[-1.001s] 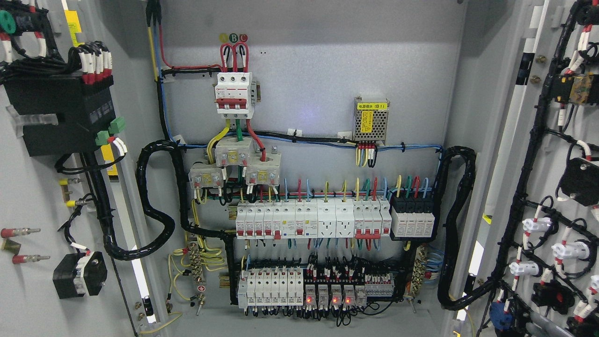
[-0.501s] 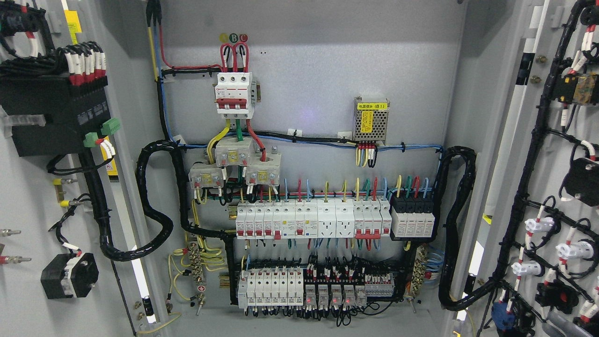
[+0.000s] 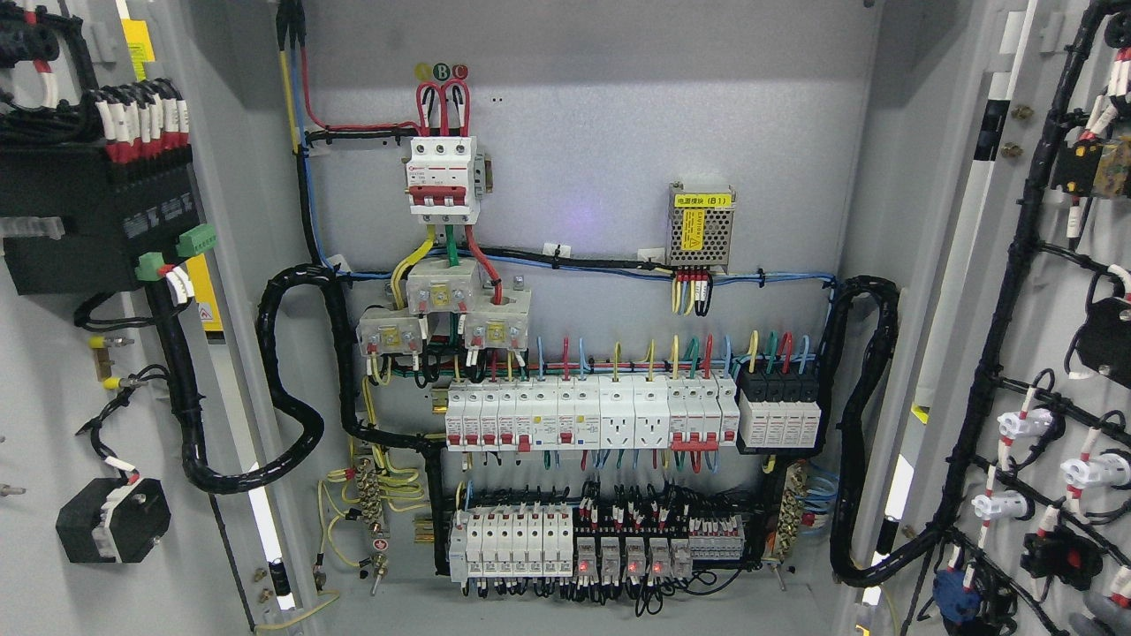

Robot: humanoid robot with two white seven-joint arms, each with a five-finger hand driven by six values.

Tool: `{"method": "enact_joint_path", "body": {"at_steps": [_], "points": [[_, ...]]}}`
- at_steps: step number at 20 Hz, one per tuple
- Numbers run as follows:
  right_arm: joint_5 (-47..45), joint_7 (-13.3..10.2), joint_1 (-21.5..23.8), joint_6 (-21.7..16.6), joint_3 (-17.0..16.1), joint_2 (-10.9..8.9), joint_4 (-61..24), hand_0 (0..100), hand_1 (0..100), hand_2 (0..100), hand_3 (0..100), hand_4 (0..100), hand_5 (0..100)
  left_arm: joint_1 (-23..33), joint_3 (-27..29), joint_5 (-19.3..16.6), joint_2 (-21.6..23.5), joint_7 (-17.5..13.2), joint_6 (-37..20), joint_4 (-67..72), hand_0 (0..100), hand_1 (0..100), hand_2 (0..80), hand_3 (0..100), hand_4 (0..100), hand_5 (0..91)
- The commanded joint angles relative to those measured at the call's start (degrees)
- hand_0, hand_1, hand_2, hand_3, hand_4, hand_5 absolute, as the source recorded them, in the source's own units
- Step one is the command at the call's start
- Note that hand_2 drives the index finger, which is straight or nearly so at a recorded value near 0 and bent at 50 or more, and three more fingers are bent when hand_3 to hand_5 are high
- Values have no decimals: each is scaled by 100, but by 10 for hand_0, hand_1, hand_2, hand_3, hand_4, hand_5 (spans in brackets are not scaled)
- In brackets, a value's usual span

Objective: Open door with both hands

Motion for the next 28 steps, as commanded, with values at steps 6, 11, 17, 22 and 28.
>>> {"method": "enact_joint_path", "body": {"at_steps": [6, 11, 17, 22, 28], "points": [[-47, 5, 8, 2, -447, 269, 43, 225, 0, 0, 0, 0, 0, -13, 803, 15, -217, 10, 113, 229, 0, 0, 0, 11, 0, 0], [-47, -4, 17, -7, -543, 401, 52, 225, 0, 0, 0, 0, 0, -109, 1251, 287, -226, -639, 956, 404, 0, 0, 0, 11, 0, 0], [-47, -4, 17, 2, -693, 446, 87, 225, 0, 0, 0, 0, 0, -312, 1392, 287, -208, -675, 975, 888, 0, 0, 0, 11, 0, 0], [-47, -4, 17, -7, -807, 446, 219, 225, 0, 0, 0, 0, 0, -400, 1497, 287, -147, -675, 984, 1168, 0, 0, 0, 11, 0, 0], [-47, 5, -35, -7, -843, 437, 307, 225, 0, 0, 0, 0, 0, -803, 1489, 305, 309, -675, 984, 1836, 0, 0, 0, 11, 0, 0]]}}
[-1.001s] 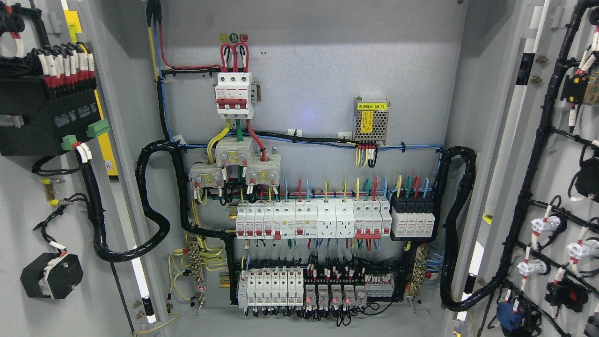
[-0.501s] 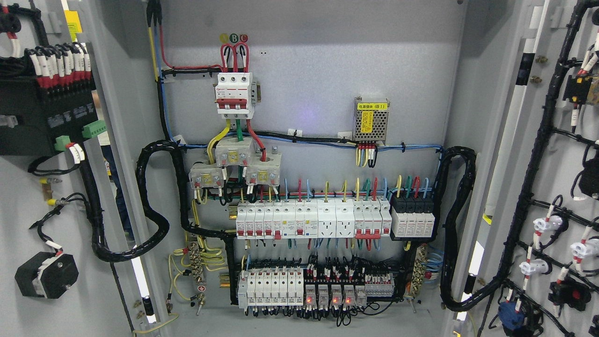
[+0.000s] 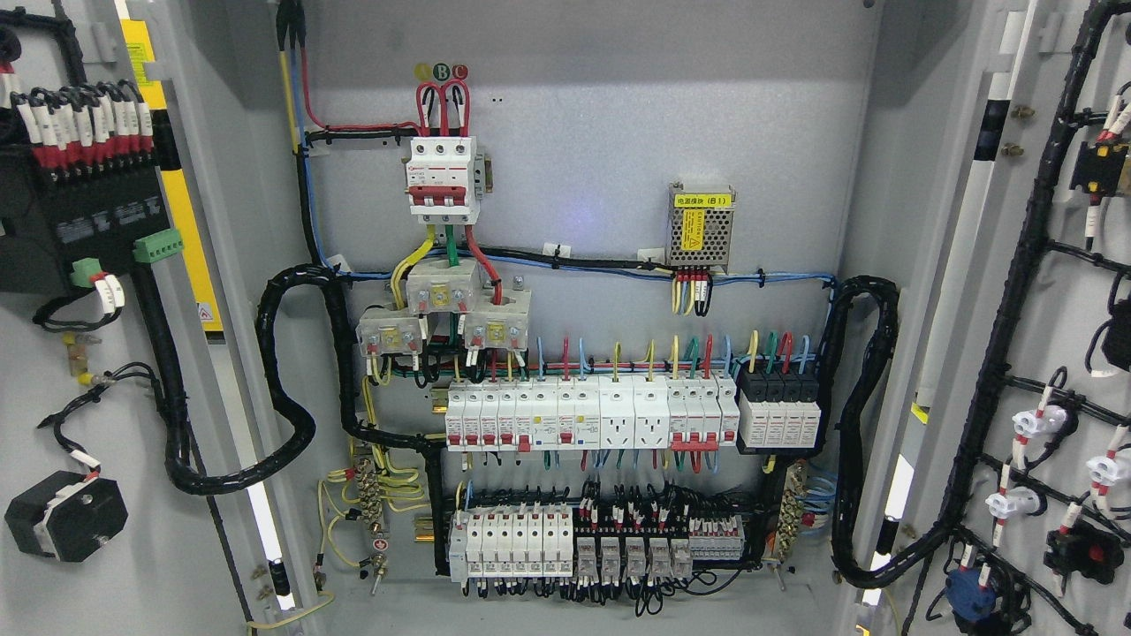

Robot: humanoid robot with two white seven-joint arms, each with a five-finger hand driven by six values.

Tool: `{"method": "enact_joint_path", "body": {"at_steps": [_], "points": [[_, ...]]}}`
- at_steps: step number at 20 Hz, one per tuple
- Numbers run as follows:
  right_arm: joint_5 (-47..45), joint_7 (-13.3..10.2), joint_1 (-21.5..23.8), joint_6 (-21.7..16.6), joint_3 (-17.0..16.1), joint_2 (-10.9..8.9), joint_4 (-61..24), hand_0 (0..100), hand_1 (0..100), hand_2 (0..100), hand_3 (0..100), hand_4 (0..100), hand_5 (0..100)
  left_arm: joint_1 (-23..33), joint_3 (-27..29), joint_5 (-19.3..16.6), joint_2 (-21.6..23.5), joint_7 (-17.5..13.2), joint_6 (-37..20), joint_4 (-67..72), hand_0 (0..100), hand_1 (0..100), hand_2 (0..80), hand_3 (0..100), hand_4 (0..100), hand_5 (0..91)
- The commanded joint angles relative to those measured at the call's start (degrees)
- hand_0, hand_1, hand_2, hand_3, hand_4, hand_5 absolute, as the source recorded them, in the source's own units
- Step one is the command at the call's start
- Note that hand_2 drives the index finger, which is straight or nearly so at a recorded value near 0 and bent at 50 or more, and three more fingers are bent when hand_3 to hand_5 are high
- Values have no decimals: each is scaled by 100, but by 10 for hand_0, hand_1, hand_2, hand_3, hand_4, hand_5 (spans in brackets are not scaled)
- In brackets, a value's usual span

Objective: Open door with both hands

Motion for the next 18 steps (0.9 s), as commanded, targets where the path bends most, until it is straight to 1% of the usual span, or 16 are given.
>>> {"method": "enact_joint_path", "body": {"at_steps": [1, 3, 5, 7, 8, 10, 13, 18], "points": [[0, -4, -42, 1, -173, 47, 137, 226, 0, 0, 0, 0, 0, -340, 218, 21, 471, -3, 11, 938, 0, 0, 0, 11, 0, 0], [0, -4, -69, 1, -181, 47, 154, 225, 0, 0, 0, 0, 0, -551, 183, 38, 743, -3, 116, 1306, 0, 0, 0, 11, 0, 0], [0, -4, -95, 1, -217, 38, 172, 225, 0, 0, 0, 0, 0, -710, 166, 178, 910, -3, 230, 1553, 0, 0, 0, 10, 0, 0], [0, 5, -121, -7, -234, 38, 225, 225, 0, 0, 0, 0, 0, -763, 130, 337, 1068, -3, 380, 1703, 0, 0, 0, 10, 0, 0], [0, 5, -130, 1, -260, 38, 251, 225, 0, 0, 0, 0, 0, -763, 121, 355, 1121, -3, 398, 1747, 0, 0, 0, 10, 0, 0], [0, 5, -130, -7, -331, 29, 286, 225, 0, 0, 0, 0, 0, -815, 121, 346, 1157, -3, 398, 1844, 0, 0, 0, 11, 0, 0], [0, 5, -139, -7, -331, 29, 348, 225, 0, 0, 0, 0, 0, -877, 130, 355, 1254, -3, 398, 1923, 0, 0, 0, 10, 0, 0], [0, 5, -157, -7, -331, 38, 348, 225, 0, 0, 0, 0, 0, -886, 218, 355, 1263, -12, 407, 1993, 0, 0, 0, 10, 0, 0]]}}
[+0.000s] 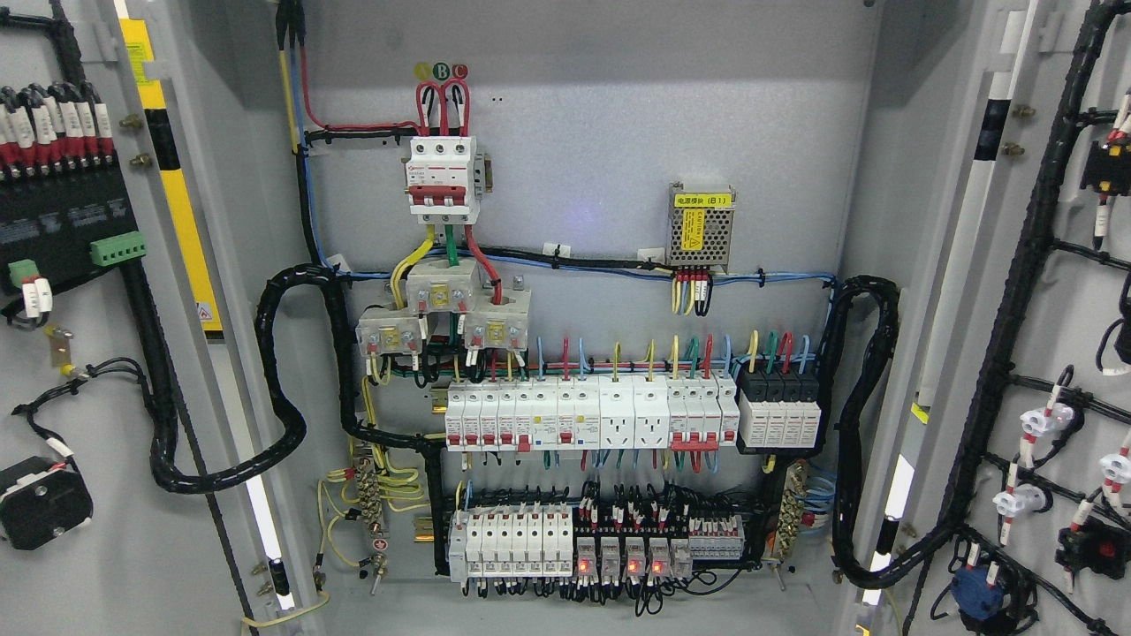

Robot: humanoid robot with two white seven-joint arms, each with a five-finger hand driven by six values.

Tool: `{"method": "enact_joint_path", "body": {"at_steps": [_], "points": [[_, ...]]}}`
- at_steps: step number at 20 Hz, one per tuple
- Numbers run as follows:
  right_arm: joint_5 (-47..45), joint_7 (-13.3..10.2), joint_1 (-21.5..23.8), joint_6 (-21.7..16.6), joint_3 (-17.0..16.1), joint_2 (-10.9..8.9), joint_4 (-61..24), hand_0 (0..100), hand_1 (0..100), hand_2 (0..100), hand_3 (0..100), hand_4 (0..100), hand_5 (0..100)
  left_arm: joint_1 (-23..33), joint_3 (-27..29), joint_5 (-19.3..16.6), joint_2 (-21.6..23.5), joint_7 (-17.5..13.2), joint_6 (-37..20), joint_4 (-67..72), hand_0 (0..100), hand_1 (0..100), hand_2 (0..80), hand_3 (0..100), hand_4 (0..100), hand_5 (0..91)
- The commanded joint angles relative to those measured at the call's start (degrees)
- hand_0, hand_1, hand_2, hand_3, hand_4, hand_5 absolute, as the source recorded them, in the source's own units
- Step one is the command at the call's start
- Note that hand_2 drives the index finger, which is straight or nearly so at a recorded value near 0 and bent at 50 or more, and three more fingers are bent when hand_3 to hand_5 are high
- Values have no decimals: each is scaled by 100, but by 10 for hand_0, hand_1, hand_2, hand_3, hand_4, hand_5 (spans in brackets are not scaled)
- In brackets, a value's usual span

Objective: Open door with both hands

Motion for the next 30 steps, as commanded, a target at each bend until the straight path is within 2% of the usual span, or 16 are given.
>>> {"method": "enact_joint_path", "body": {"at_steps": [1, 18, 30], "points": [[0, 5, -21, -3, -91, 9, 113, 225, 0, 0, 0, 0, 0, -81, 96, 34, 377, -2, 5, 568, 0, 0, 0, 10, 0, 0], [0, 13, -21, -12, -91, 0, 96, 225, 0, 0, 0, 0, 0, -116, 245, 42, 465, -2, 5, 736, 0, 0, 0, 10, 0, 0], [9, 13, -13, -56, 137, -26, -71, 225, 0, 0, 0, 0, 0, -19, 149, 122, 483, -2, 5, 253, 0, 0, 0, 5, 0, 0]]}}
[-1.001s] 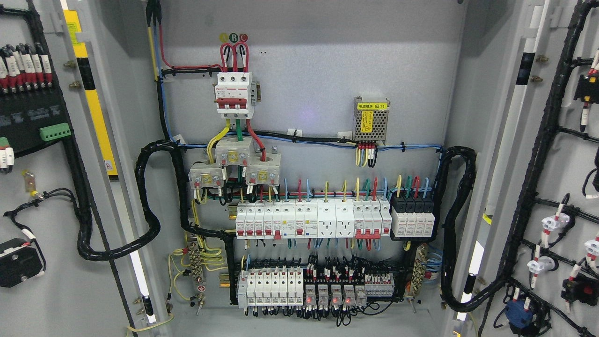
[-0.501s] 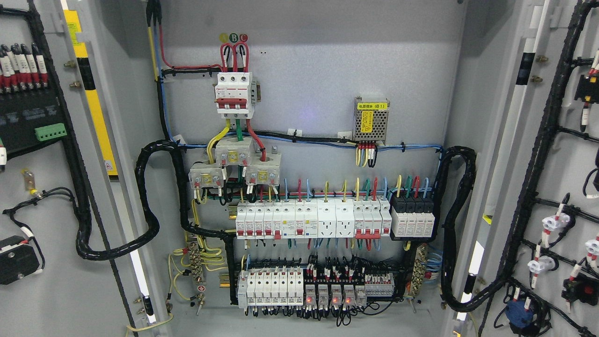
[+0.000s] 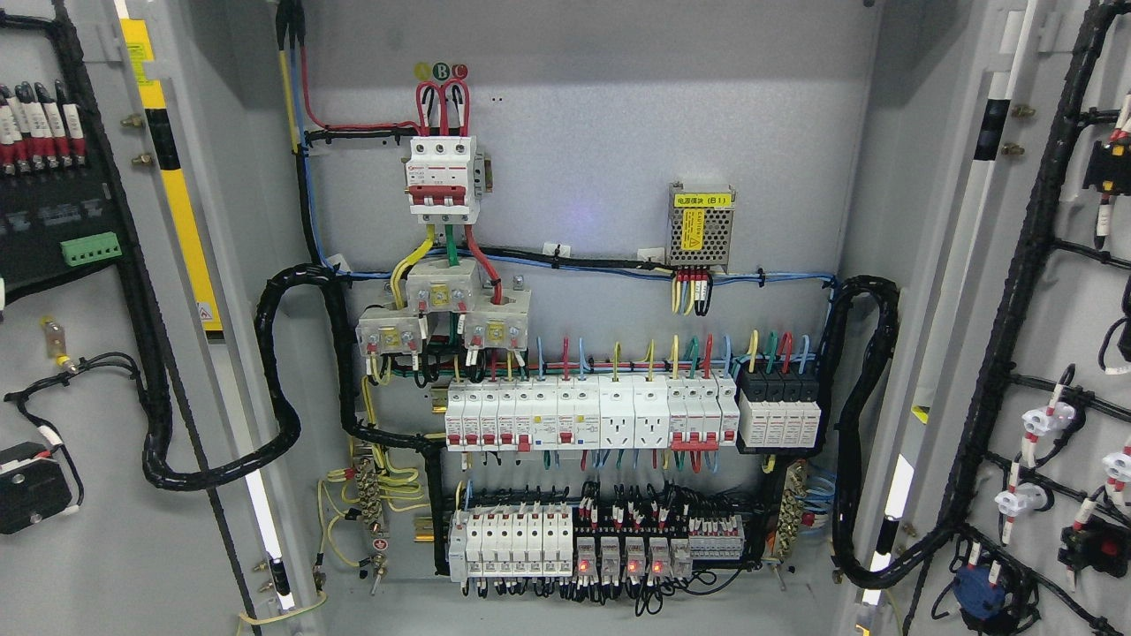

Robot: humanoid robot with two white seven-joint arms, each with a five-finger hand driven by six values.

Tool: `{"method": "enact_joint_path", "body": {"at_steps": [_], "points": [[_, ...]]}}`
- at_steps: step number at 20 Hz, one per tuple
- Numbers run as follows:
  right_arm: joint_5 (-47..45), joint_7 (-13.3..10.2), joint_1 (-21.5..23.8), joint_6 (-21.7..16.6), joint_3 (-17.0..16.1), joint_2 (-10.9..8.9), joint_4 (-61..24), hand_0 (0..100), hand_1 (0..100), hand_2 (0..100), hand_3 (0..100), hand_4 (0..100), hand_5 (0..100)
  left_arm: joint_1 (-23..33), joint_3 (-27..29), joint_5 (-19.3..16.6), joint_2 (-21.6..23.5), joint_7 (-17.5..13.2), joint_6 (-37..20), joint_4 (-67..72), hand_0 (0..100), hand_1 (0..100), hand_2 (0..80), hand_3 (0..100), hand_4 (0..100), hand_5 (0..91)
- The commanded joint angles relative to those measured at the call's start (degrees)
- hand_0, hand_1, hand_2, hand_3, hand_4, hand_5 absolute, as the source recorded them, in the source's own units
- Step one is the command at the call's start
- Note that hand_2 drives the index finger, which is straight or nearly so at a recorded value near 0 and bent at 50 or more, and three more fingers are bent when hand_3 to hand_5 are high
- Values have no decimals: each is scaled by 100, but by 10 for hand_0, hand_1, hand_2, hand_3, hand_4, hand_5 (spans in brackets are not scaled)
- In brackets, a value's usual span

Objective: Open door with both hands

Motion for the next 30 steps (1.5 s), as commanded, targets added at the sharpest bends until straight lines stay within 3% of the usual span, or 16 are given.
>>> {"method": "enact_joint_path", "body": {"at_steps": [1, 5, 11, 14, 16, 17, 21, 23, 25, 30], "points": [[5, 21, 3, -10, 152, -10, -111, 225, 0, 0, 0, 0, 0, 61, -41, 40, 44, -8, -3, -414, 0, 0, 0, 5, 0, 0], [5, 38, 29, -27, 415, -1, -128, 224, 0, 0, 0, 0, 0, 78, -59, 365, 35, 0, -3, -958, 0, 0, 0, 5, 0, 0], [14, 30, 65, -27, 951, -36, -322, 223, 7, 0, 0, 0, 0, 87, -559, 383, 0, 27, -47, -1732, 0, 0, 0, 3, 0, 0], [40, 30, 100, -27, 1364, -62, -313, 223, 10, 0, 0, 0, 0, 87, -1164, 357, -35, 123, -204, -1821, 0, 0, 0, 2, 0, 0], [40, 21, 266, -27, 1671, -176, -313, 222, 13, 0, 0, 0, 0, 87, -1874, 278, -44, 386, -712, -1821, 0, 0, 0, 2, 0, 0], [40, 21, 354, -27, 1864, -220, -313, 222, 14, 0, 0, 0, 0, 87, -2279, 147, -44, 605, -1011, -1812, 0, 0, 0, 1, 0, 0], [110, 12, 688, -27, 2392, -265, -156, 222, 21, 0, 0, 0, 0, 140, -3791, -1170, -88, 1432, -1935, -1742, 0, 0, 0, 1, 0, 0], [119, 38, 846, -27, 2638, -265, 3, 222, 22, 0, 0, 0, 0, 131, -4346, -1444, -237, 1731, -2033, -1524, 0, 0, 0, 1, 0, 0], [224, 47, 934, -27, 2937, -256, 231, 221, 26, 0, 0, 0, 0, 114, -4637, -1541, -605, 1837, -2025, -1199, 0, 0, 0, 1, 0, 0], [462, 3, 996, -19, 3710, -221, 1196, 221, 28, 0, 0, 0, 0, 87, -4629, -2042, -1458, 1829, -2025, 442, 0, 0, 0, 1, 0, 0]]}}
